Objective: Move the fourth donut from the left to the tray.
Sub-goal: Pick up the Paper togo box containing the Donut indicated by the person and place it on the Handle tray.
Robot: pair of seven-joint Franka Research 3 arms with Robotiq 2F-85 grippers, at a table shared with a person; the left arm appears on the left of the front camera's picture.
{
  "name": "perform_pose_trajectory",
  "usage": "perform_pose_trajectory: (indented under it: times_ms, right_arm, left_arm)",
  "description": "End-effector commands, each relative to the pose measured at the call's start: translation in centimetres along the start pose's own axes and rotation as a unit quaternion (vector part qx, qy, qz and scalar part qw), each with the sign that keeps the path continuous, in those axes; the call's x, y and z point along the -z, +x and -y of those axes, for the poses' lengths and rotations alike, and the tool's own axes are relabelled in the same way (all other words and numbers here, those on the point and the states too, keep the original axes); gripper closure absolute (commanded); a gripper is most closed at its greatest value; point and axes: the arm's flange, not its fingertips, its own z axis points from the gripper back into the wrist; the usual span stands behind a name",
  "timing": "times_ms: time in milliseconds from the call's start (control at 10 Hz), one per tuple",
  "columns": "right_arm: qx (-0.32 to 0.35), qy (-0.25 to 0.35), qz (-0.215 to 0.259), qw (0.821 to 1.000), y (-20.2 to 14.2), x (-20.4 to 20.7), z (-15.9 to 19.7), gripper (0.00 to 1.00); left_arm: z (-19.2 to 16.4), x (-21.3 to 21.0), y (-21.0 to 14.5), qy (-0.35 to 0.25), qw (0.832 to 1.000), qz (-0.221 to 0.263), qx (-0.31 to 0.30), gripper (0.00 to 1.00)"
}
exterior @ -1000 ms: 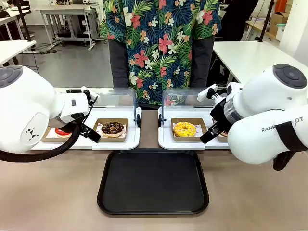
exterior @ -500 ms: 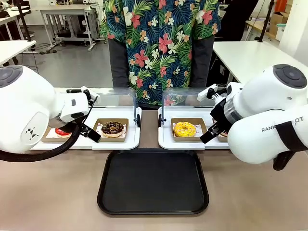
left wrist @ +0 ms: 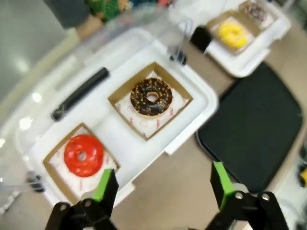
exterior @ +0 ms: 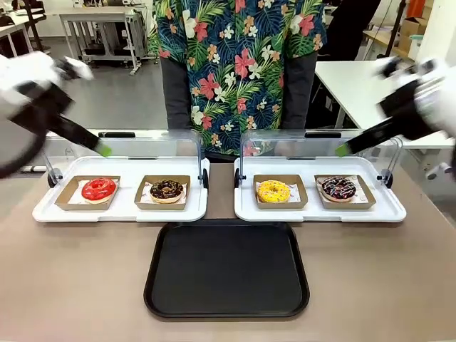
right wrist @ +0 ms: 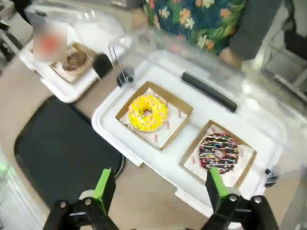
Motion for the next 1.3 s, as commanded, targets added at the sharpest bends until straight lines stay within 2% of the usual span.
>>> perform_pose_trajectory:
  times_ms: [0, 100, 300, 500, 800, 1200]
  right_arm:
    - [-0.012, 0.058, 0.054, 0.997, -1.8, -4.4, 6.7, 0.0]
    - [-0.015, 0.075, 0.074, 0.994, -3.5, -6.0, 9.2, 0.0]
    - [-0.016, 0.103, 0.111, 0.988, -6.6, -8.1, 14.1, 0.0]
    - [-0.022, 0.125, 0.158, 0.979, -9.0, -9.7, 17.9, 0.0]
    - [-0.03, 0.138, 0.187, 0.972, -11.1, -10.6, 19.8, 0.0]
    - [-0.025, 0.145, 0.202, 0.968, -11.9, -11.4, 20.6, 0.0]
  left_arm:
    - [-6.5, -3.9, -1.7, -0.085, 0.996, 0.009, 0.032, 0.0]
    - [-8.8, -6.2, -3.7, -0.107, 0.993, 0.035, 0.032, 0.0]
    - [-12.7, -9.2, -7.4, -0.16, 0.98, 0.092, 0.073, 0.0]
    - [-15.4, -9.9, -10.2, -0.179, 0.966, 0.148, 0.117, 0.0]
    - [-16.5, -10.5, -12.6, -0.173, 0.957, 0.186, 0.141, 0.0]
    - [-16.0, -10.8, -12.5, -0.176, 0.95, 0.219, 0.139, 0.0]
